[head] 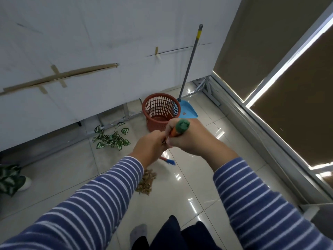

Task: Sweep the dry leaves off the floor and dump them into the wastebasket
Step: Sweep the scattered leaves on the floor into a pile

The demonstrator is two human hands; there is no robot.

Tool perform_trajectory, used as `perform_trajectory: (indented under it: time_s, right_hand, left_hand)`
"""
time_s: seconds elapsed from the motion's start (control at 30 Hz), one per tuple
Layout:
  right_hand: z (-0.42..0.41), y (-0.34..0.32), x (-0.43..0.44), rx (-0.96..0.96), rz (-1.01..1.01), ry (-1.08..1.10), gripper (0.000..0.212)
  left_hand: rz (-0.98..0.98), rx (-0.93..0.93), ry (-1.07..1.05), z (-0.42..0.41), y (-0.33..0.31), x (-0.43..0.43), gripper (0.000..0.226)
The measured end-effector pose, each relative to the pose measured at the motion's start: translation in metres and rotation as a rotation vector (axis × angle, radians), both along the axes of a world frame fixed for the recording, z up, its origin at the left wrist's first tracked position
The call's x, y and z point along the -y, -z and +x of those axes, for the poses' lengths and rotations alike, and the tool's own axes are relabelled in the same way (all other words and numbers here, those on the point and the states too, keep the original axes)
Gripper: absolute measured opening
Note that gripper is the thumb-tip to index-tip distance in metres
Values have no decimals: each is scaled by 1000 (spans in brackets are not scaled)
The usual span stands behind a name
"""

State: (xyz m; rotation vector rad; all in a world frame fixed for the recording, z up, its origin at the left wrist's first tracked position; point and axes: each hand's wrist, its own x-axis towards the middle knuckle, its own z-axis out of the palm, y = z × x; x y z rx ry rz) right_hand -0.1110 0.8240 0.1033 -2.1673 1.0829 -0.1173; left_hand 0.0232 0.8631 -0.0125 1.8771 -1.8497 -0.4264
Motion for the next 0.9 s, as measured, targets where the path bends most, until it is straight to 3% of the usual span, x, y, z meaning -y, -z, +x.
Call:
perform_trajectory:
  time_s: [0.27,0.5,0.7,0.9]
  right_hand:
    - [8,54,-3,-65,18,-1,10]
    - [-3,32,11,4,90,97,22]
    - [-6,2,30,25,-56,140,6]
    - [-29,-10,81,135,-114,272,7]
  left_hand:
    - [283,-25,4,1,33,5,19]
    - [188,-13,94,-3,22,15,17]
    - [113,-70,170,-7,-17,46,13]
    - [120,-72,190,-32,-38,107,5]
